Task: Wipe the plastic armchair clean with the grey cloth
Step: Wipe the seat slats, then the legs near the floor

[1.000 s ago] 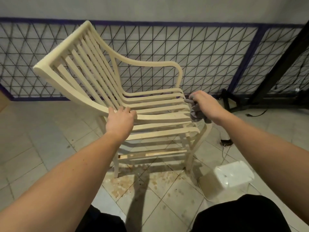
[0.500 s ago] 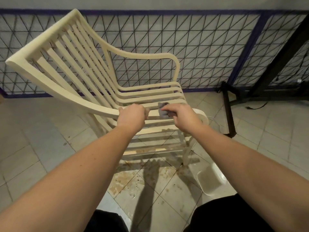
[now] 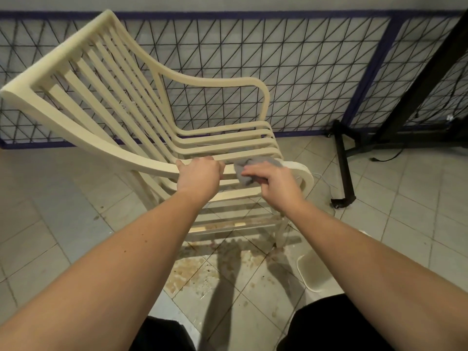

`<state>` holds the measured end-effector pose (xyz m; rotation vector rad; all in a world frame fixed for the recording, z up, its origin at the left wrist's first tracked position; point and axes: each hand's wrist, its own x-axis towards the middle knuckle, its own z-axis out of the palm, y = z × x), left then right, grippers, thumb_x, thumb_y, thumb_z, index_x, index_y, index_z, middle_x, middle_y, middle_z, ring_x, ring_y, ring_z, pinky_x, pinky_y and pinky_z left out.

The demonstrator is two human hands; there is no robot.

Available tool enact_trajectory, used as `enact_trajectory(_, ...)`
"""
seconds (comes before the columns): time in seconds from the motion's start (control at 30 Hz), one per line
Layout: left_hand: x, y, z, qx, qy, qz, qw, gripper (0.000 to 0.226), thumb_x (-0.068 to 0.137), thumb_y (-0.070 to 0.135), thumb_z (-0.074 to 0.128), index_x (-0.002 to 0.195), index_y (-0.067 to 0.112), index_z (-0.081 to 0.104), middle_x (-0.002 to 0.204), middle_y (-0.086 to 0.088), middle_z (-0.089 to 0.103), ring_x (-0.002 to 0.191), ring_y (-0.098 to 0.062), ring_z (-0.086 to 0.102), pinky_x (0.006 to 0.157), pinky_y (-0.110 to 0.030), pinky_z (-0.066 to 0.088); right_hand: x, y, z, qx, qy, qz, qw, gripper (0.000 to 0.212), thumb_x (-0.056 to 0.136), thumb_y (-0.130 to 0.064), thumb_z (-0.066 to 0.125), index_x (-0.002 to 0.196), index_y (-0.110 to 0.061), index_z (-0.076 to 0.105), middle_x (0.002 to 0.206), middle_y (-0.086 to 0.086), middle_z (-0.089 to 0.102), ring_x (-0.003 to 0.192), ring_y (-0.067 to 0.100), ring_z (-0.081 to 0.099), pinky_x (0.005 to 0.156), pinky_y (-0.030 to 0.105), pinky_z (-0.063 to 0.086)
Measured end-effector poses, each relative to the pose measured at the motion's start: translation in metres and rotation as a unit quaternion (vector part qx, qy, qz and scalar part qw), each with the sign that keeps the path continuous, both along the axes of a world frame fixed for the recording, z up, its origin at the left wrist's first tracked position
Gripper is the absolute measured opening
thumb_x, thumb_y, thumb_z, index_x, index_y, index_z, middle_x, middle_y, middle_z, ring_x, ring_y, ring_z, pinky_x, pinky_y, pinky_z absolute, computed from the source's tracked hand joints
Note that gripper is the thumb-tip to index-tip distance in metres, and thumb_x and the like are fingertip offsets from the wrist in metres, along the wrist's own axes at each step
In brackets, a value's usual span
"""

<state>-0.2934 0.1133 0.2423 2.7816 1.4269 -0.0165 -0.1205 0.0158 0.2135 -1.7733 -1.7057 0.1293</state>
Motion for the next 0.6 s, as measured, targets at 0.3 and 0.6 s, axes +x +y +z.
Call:
enact_trajectory(0.3, -0.023, 0.016, -0.004, 0.046, 0.008, 0.037, 0.998, 0.032, 0.085, -0.007, 0.046, 0.082, 0.025, 0.048, 0.095, 0.000, 0.056, 0.103, -0.030, 0.054, 0.111, -0.071, 0.022, 0.006, -0.043, 0.007, 0.046, 0.088, -0.010, 0.995, 0.053, 0.086, 0.008, 0.063, 0.132, -0.020, 0.063, 0.122, -0.012, 0.064, 0.115, 0.004, 0.057, 0.108, 0.026, 0.044)
enact_trajectory(0.6, 0.031, 0.009, 0.011, -0.065, -0.046, -0.014, 0.997, 0.027, 0.089, 0.005, 0.051, 0.081, 0.029, 0.061, 0.096, -0.004, 0.068, 0.079, -0.028, 0.060, 0.063, -0.034, 0.046, 0.050, 0.016, 0.055, 0.012, 0.075, -0.072, 0.995, 0.032, 0.098, -0.012, 0.055, 0.128, -0.020, 0.062, 0.132, -0.003, 0.047, 0.117, 0.004, 0.040, 0.106, 0.020, 0.028)
